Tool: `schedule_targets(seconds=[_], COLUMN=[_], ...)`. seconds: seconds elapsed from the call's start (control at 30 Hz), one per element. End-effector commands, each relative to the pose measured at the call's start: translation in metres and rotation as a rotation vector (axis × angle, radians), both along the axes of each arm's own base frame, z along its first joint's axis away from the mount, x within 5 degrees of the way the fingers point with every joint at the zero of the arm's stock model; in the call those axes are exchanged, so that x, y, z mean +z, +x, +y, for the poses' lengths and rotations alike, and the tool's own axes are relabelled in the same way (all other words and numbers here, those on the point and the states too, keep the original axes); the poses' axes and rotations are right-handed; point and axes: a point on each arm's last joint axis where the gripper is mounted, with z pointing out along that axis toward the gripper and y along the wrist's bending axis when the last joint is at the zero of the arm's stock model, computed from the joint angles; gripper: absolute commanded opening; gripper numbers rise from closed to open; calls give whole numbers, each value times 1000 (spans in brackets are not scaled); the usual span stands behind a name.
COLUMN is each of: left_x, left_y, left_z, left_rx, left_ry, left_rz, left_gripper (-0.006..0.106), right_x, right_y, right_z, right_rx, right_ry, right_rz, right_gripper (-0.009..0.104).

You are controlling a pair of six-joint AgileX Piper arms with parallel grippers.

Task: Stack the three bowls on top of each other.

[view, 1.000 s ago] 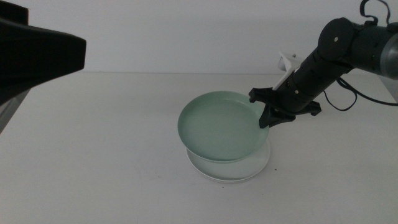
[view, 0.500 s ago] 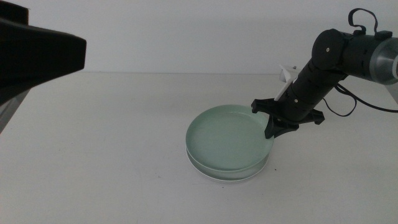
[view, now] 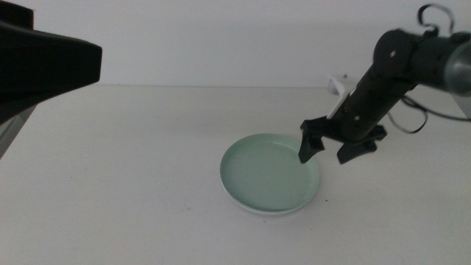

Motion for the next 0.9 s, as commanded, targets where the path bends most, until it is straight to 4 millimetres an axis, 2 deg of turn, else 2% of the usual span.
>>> schedule_targets(seconds=[0.0, 0.17, 0.27, 0.37, 0.47, 0.57, 0.63, 0.73, 0.87], left_x=[1, 1, 1, 1, 1, 1, 1, 1, 1], left_y=[0, 0, 0, 0, 0, 0, 0, 0, 0], left_z=[0, 0, 0, 0, 0, 0, 0, 0, 0], left_rx=[0, 0, 0, 2, 3, 3, 3, 3, 3], left_ry=[-13, -13, -13, -16, -17, -17, -17, -17, -17], left_rz=[-8, -8, -8, -5, -4, -4, -4, -4, -4], left_gripper=[94, 94, 94, 94, 94, 94, 94, 94, 94], right_x=[32, 116, 165, 197, 202, 195, 184, 175, 178], right_y=[-8, -35, -65, -103, -138, -171, -185, -197, -203], right_z=[-10, -45, -69, -83, -91, -98, -102, -104, -105], right_rx=[36, -55, -120, -172, -186, -201, -210, -225, -254], right_ry=[-3, 2, -11, 11, 13, 22, 25, 38, 64], right_rz=[-72, -304, -480, -643, -747, -828, -867, -927, -937], right_gripper=[92, 92, 92, 92, 92, 92, 92, 92, 92])
